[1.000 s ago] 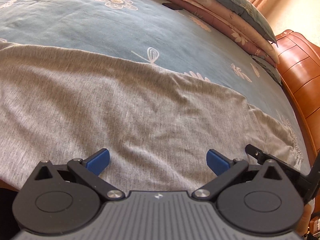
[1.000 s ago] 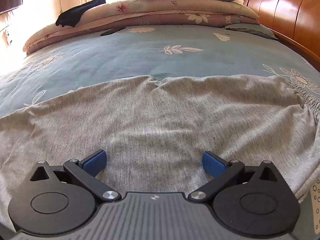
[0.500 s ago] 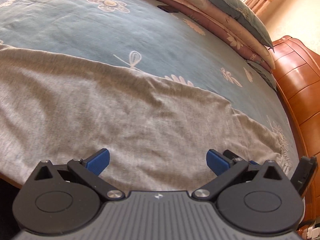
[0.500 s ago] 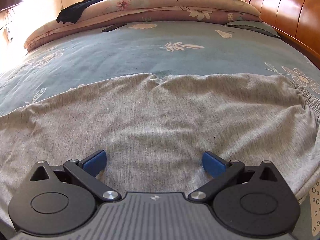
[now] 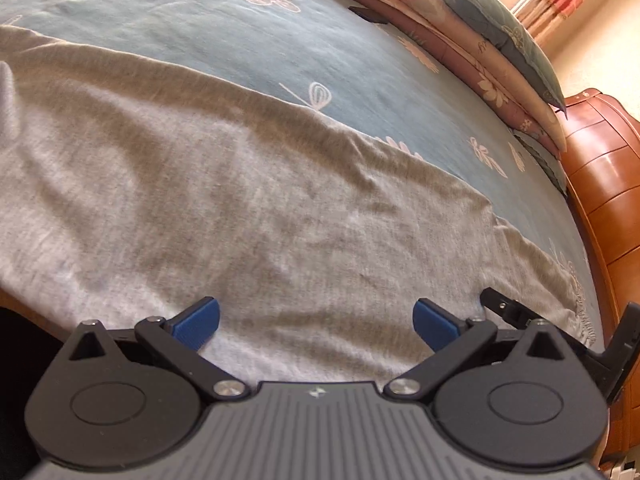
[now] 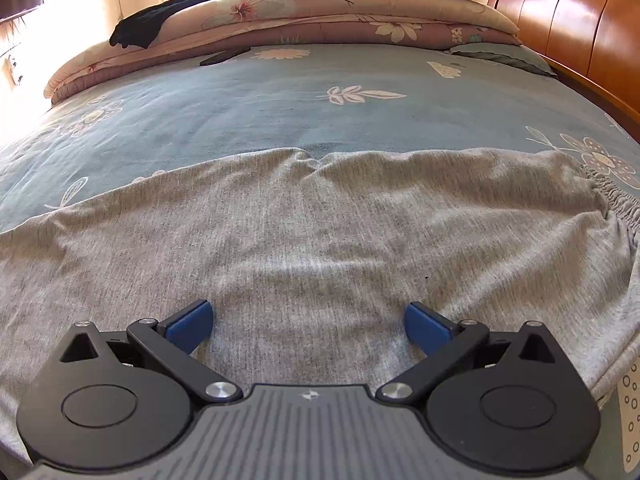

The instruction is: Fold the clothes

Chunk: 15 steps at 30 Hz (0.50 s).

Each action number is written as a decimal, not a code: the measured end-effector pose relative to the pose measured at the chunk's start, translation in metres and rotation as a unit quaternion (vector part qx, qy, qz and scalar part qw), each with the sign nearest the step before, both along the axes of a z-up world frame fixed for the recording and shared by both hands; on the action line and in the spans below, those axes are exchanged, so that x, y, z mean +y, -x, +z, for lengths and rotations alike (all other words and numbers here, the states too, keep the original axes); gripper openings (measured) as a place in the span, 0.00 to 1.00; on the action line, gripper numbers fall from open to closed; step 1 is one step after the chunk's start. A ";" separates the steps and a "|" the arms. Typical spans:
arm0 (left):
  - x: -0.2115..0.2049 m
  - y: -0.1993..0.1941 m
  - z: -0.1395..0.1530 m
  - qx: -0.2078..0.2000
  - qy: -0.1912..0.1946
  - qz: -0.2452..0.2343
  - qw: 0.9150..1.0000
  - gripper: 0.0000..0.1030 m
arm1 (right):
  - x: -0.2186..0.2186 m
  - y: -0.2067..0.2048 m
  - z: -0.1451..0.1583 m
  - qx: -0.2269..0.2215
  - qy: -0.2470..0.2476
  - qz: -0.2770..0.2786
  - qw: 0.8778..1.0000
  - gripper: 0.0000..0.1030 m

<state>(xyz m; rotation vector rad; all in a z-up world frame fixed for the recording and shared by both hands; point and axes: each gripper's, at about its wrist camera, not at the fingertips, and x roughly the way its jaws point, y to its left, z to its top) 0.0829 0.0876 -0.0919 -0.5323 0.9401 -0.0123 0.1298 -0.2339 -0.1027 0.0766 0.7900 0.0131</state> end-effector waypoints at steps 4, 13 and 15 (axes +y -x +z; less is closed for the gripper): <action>0.018 -0.004 0.005 0.014 -0.019 0.036 0.999 0.99 | 0.000 -0.001 0.001 0.004 -0.002 0.000 1.000 1.00; -0.003 -0.052 0.030 -0.031 -0.038 0.008 0.999 0.99 | 0.001 -0.001 0.000 0.003 0.001 0.000 1.000 1.00; -0.007 -0.060 0.023 -0.022 -0.035 0.006 0.999 0.99 | 0.001 -0.001 -0.001 0.003 0.002 0.001 1.000 1.00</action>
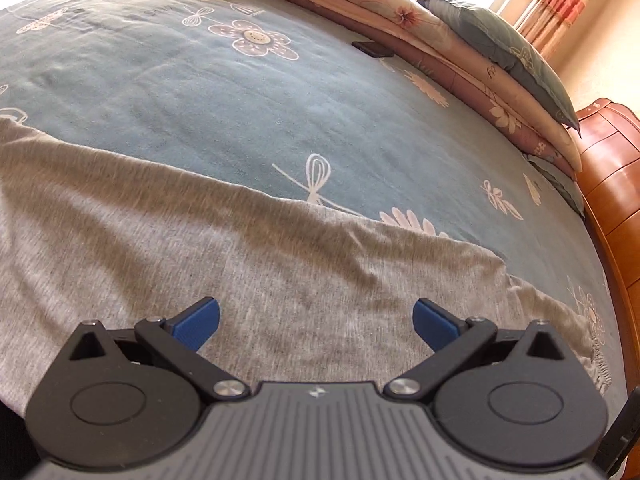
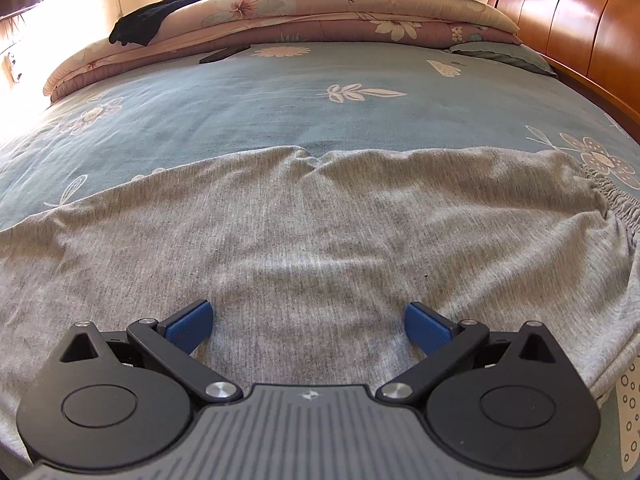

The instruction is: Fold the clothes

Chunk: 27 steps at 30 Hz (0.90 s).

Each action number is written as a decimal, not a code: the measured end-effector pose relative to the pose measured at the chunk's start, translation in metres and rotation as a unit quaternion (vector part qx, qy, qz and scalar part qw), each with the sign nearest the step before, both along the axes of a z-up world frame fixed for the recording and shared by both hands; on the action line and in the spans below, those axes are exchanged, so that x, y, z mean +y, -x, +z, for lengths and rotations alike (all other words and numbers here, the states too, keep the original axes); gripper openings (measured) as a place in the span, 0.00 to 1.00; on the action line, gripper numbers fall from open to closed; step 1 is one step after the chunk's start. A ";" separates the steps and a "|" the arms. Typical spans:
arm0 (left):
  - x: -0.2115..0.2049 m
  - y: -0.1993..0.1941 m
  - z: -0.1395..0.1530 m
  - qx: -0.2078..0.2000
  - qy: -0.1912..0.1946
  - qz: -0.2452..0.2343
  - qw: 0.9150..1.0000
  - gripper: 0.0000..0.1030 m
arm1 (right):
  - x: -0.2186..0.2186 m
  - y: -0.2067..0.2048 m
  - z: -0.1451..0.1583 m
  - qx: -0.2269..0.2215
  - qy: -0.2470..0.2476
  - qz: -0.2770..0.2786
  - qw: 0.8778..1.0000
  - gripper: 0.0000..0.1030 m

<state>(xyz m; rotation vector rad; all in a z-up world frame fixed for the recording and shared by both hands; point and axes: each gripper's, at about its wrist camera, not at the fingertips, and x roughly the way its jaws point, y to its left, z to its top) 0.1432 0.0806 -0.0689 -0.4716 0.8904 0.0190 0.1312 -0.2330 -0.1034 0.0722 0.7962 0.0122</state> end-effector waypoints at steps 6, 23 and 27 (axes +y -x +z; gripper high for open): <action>0.010 0.008 -0.024 0.012 0.000 0.014 1.000 0.99 | 0.003 0.004 0.000 0.000 0.000 -0.009 1.000 1.00; 0.123 0.015 0.000 0.031 0.006 0.090 0.995 0.99 | 0.004 0.003 -0.001 -0.004 0.011 -0.006 1.000 1.00; 0.143 0.005 -0.019 0.081 -0.032 0.103 0.991 0.99 | 0.003 0.004 -0.001 -0.004 0.011 -0.003 1.000 1.00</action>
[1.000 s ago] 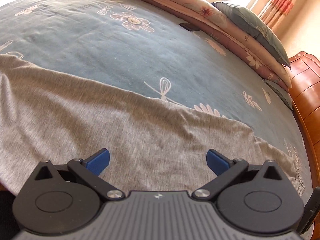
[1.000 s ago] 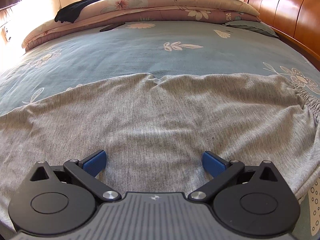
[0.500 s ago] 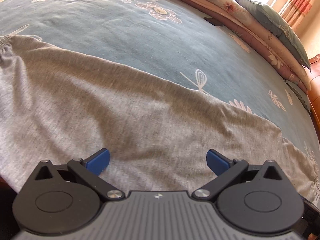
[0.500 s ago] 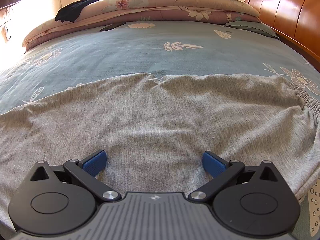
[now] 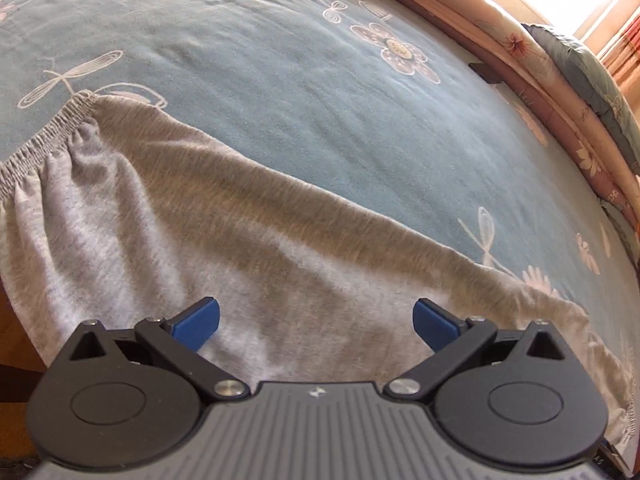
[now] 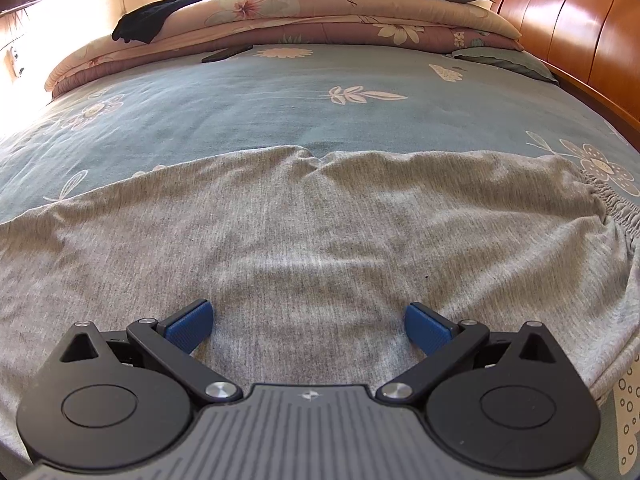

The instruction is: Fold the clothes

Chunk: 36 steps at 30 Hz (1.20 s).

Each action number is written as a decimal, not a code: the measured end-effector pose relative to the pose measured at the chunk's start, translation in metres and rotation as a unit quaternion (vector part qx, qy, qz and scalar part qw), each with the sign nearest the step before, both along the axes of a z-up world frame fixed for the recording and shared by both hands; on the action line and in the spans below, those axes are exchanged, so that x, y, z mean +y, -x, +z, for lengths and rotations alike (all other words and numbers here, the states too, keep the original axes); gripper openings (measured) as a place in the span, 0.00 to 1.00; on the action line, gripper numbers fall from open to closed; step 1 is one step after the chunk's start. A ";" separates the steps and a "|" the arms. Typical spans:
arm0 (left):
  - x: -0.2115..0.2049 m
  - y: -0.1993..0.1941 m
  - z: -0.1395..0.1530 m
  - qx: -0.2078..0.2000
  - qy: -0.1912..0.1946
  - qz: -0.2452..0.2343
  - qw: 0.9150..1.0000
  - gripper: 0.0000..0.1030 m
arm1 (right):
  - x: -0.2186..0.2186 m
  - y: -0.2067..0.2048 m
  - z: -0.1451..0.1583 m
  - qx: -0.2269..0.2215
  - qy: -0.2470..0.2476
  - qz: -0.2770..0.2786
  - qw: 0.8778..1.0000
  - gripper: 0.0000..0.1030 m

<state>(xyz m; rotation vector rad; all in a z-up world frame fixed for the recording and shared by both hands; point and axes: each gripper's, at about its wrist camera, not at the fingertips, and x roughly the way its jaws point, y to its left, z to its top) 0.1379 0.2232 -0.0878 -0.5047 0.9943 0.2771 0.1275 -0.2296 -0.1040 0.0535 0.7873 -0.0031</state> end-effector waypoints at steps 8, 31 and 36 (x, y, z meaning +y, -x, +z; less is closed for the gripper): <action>0.046 0.023 0.046 -0.020 -0.030 0.015 0.999 0.99 | 0.000 0.000 0.000 0.000 0.002 0.002 1.000 1.00; 0.148 0.109 -0.005 -0.148 0.098 0.103 0.979 0.58 | -0.011 0.034 0.044 -0.081 -0.146 0.073 0.983 0.86; 0.152 0.110 -0.015 -0.169 0.106 0.108 0.974 0.34 | 0.022 0.043 0.066 -0.084 -0.095 0.105 0.986 0.86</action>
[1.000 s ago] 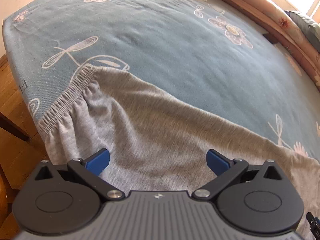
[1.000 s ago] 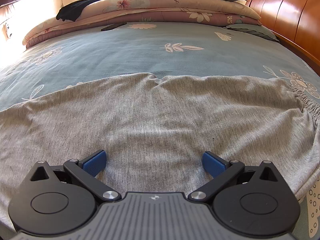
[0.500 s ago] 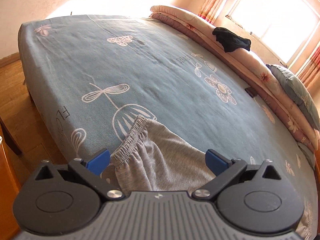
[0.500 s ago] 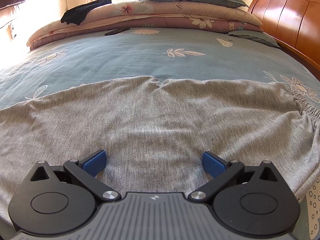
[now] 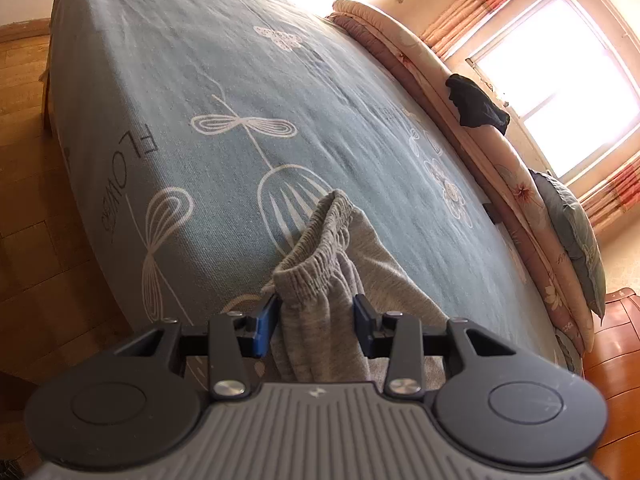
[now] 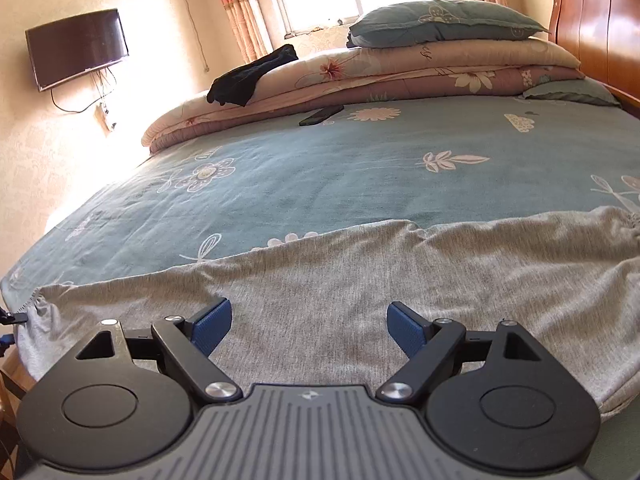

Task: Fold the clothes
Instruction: 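Close the left gripper on the grey sweatpants waistband elastic and lift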

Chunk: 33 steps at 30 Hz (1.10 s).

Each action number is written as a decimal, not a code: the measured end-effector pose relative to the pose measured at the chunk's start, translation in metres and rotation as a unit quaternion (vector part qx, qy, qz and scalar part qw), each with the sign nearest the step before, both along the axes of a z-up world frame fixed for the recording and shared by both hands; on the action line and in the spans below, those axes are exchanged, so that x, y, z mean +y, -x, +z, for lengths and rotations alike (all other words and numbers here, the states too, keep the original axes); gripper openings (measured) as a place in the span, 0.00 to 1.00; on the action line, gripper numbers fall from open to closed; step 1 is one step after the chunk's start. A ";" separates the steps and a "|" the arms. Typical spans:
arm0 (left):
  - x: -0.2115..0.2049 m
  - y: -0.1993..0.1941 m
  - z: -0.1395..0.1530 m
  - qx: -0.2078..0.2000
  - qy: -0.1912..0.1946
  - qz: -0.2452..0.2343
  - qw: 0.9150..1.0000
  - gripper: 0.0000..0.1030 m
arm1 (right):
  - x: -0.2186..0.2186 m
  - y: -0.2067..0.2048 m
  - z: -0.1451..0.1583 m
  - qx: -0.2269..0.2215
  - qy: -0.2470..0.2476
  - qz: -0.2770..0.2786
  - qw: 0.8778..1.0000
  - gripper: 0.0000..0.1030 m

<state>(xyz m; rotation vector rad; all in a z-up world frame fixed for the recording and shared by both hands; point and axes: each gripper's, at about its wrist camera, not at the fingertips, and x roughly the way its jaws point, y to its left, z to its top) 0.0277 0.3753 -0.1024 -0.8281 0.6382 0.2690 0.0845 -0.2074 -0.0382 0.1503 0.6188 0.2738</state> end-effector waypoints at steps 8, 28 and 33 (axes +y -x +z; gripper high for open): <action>0.010 -0.025 0.015 0.007 -0.024 -0.076 0.997 0.42 | 0.045 0.007 0.000 0.011 0.062 0.019 0.998 0.88; 0.045 -0.058 -0.002 -0.005 0.040 -0.122 0.992 0.31 | 0.075 0.011 -0.022 0.055 0.084 0.018 0.995 0.91; 0.027 -0.060 0.026 0.008 -0.062 -0.122 0.991 0.10 | 0.071 0.014 -0.023 0.053 0.083 0.013 0.995 0.91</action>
